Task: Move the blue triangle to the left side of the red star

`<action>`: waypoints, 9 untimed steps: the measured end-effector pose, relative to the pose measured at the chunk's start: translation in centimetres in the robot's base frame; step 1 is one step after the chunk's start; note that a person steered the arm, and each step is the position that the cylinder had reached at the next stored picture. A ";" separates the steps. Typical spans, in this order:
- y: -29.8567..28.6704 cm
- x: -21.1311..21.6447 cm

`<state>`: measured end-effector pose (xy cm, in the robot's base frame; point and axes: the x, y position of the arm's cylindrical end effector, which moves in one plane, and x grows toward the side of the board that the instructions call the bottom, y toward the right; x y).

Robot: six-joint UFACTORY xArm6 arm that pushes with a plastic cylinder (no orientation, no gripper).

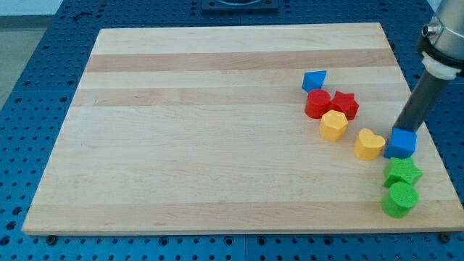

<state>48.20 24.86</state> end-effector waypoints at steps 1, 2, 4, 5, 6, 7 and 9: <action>-0.5 1.7; -0.8 2.9; -4.1 -6.4; -7.7 -12.7; -12.4 -16.4; -16.1 -16.7; -14.6 -12.2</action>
<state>35.98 10.24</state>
